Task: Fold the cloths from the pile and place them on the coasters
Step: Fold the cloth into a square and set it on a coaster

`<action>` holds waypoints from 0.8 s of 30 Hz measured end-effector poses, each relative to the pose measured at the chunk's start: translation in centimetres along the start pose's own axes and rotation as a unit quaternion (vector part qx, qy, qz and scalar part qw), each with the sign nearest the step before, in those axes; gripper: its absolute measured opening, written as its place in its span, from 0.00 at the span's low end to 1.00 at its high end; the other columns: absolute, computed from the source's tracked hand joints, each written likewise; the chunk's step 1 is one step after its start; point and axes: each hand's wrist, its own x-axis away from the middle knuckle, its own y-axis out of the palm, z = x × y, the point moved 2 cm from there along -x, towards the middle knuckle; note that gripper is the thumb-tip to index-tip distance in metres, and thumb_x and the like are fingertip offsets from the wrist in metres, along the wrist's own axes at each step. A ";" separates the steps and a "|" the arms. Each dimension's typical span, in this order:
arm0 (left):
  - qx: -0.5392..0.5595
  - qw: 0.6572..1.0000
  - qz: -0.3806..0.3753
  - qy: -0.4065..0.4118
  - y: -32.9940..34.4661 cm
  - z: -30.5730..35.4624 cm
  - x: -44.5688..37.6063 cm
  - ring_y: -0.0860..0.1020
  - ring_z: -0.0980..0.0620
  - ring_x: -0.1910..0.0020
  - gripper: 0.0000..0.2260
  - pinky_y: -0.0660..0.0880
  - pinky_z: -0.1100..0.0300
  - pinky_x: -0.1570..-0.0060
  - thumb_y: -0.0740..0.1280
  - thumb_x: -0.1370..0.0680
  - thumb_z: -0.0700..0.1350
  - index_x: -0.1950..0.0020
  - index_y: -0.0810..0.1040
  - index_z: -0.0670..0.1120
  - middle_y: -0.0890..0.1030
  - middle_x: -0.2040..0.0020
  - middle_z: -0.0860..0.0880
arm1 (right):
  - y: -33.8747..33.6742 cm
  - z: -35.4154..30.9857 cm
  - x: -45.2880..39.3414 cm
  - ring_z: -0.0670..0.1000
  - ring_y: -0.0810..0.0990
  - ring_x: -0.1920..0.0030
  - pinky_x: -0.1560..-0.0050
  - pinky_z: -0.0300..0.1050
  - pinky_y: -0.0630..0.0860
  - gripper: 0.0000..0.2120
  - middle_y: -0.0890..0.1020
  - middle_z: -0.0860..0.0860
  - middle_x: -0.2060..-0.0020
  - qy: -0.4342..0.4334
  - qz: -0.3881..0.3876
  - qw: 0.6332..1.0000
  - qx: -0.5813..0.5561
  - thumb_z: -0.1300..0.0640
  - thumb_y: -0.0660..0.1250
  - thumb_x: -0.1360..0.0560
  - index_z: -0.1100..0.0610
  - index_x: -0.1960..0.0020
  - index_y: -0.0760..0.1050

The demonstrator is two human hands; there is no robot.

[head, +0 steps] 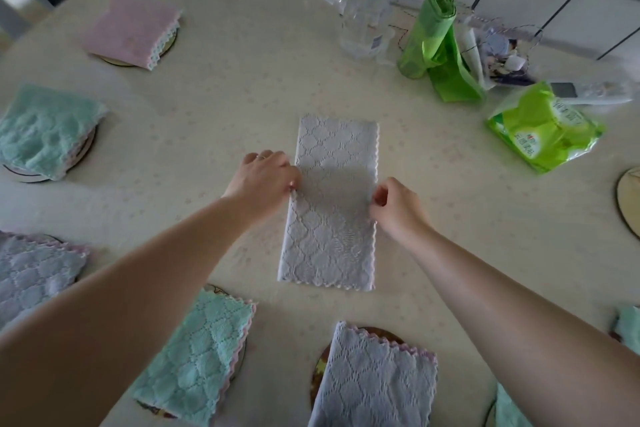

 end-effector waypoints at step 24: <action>0.116 0.990 -0.008 0.075 3.0 1.2 8.1 0.61 0.53 0.27 0.25 0.43 0.60 0.28 0.64 0.28 0.39 0.31 0.69 0.48 0.67 0.28 0.49 | 0.3 1.7 7.8 0.49 0.73 0.66 0.60 0.37 0.71 0.19 0.76 0.46 0.66 0.018 -0.112 0.974 -0.195 0.73 0.55 0.25 0.60 0.39 0.75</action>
